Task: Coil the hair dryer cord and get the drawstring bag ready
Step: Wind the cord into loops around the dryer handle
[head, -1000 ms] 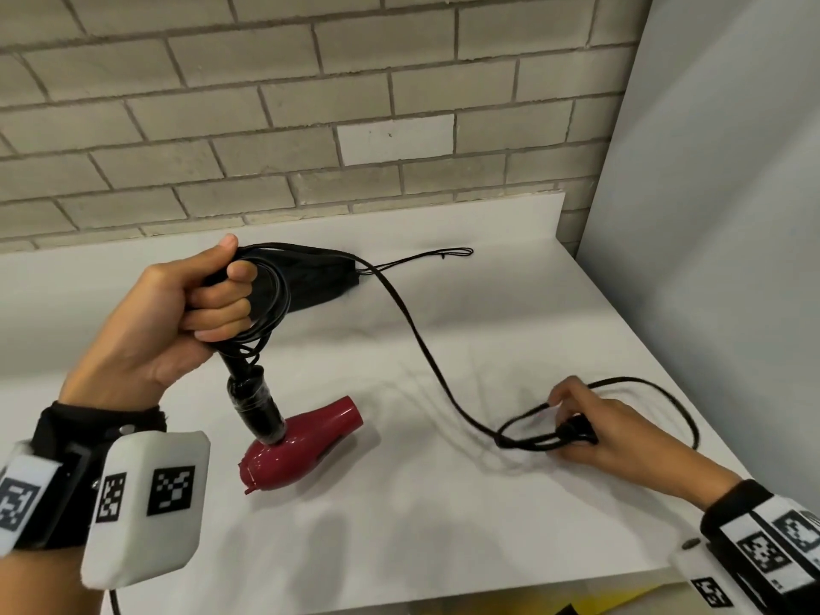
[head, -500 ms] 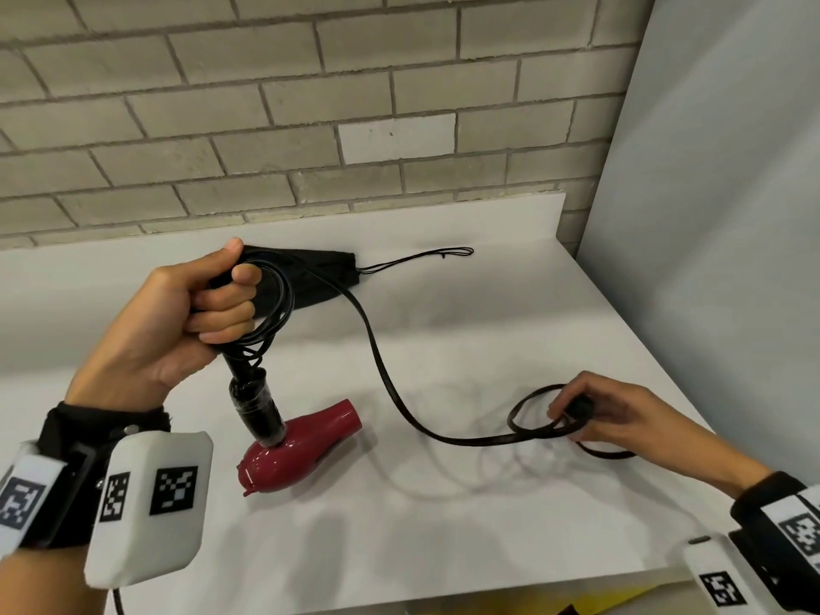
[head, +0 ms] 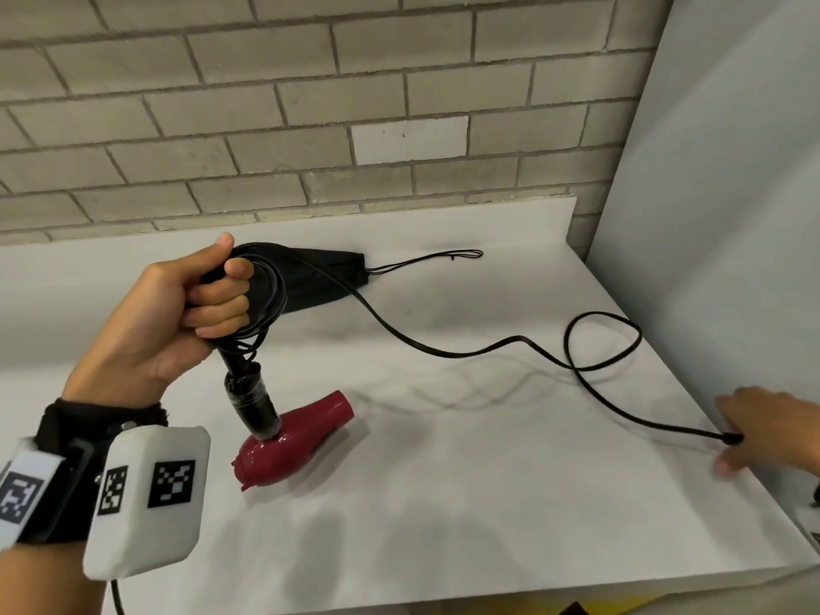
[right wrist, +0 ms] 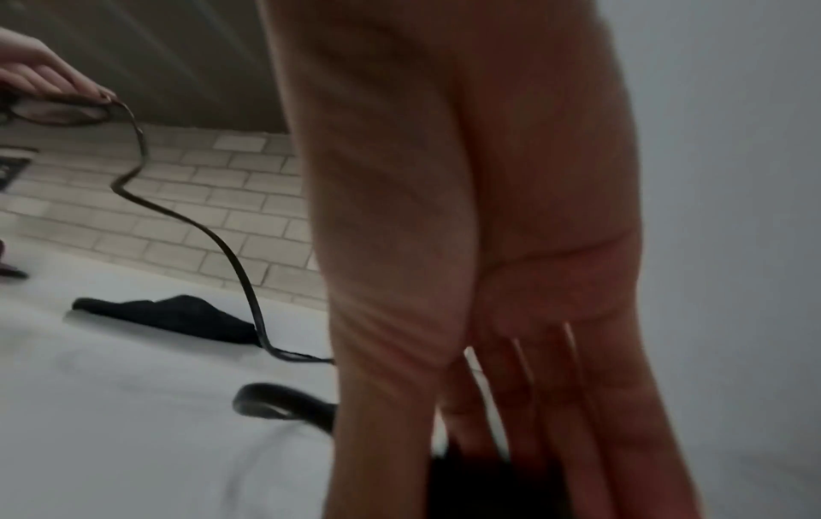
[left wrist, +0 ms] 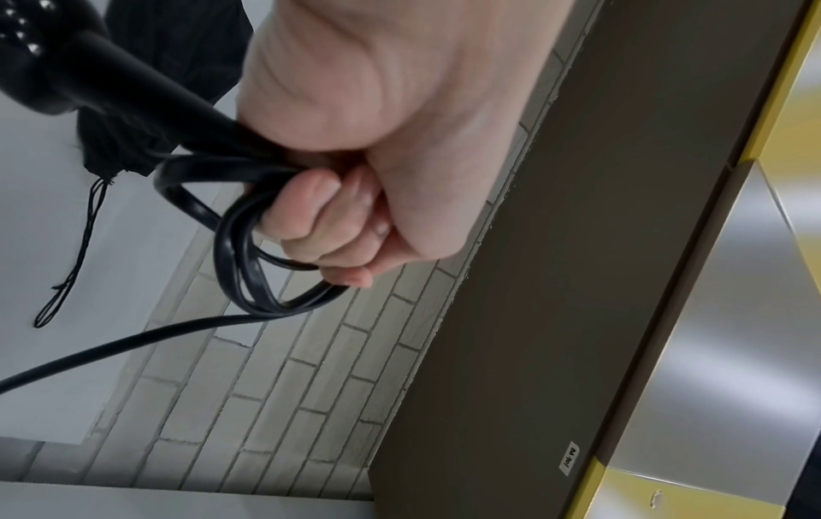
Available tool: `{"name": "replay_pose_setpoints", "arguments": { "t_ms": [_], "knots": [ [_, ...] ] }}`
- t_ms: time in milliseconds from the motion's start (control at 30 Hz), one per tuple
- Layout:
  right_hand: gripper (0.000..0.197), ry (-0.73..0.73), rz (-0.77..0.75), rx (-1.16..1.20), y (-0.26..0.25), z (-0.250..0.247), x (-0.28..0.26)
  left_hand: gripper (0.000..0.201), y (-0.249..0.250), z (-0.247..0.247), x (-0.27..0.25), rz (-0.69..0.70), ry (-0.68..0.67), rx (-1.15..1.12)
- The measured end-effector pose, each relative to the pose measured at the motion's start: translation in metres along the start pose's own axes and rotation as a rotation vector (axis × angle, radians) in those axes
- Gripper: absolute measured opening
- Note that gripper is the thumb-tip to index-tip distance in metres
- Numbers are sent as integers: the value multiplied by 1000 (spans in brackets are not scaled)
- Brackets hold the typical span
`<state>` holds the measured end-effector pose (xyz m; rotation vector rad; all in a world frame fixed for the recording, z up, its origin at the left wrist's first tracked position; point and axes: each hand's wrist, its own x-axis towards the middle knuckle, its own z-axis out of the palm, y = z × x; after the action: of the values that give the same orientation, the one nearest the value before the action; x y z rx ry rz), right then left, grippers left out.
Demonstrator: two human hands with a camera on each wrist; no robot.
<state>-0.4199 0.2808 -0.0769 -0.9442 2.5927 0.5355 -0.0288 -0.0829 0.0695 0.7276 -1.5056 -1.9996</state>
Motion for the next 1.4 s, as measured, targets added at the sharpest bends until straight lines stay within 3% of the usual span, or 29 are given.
{"name": "replay_pose_setpoints", "arguments": {
  "t_ms": [100,167,233,300,367,433,500,567,633,700,767,833,900,1033,1233,1300,1400],
  "knots": [
    [51,-49,-113,-18,0,9,6,36,-4,4,1,-13,-36,6],
    [45,-53,-150,-38,-19,-13,-6,34,-6,9,3,-22,-62,11],
    [27,107,-285,87,-47,-51,-23,33,-6,15,4,-32,-87,23],
    [40,320,-462,369,-86,-92,-50,33,-7,23,6,-40,-114,30],
    [59,438,-650,620,-138,-126,-80,32,-7,32,8,-38,-145,32],
    [71,391,-793,728,-182,-137,-86,31,-7,41,9,-32,-181,28],
    [69,267,-863,730,-215,-129,-79,31,-8,46,10,-30,-214,15],
    [53,226,-867,738,-226,-112,-69,31,-8,48,10,-29,-223,-5],
    [34,278,-783,697,-222,-95,-68,32,-8,47,11,-26,-214,-30],
    [21,453,-695,616,-210,-76,-71,33,-10,45,12,-34,-208,-41],
    [17,717,-653,535,-199,-62,-77,34,-14,45,15,-50,-212,-35],
    [12,954,-675,357,-190,-54,-82,36,-20,48,18,-69,-223,-31],
    [8,1080,-736,200,-188,-49,-86,38,-27,53,22,-80,-251,-19],
    [20,1110,-893,74,-208,-58,-104,39,-39,65,24,-104,-325,13],
    [10,1041,-993,116,-234,-99,-124,41,-51,89,14,-65,-400,119],
    [32,1101,-1003,153,-238,-111,-125,41,-54,98,9,-54,-436,176],
    [22,1190,-996,200,-240,-128,-128,36,-59,108,1,-70,-459,211]
  ]
}}
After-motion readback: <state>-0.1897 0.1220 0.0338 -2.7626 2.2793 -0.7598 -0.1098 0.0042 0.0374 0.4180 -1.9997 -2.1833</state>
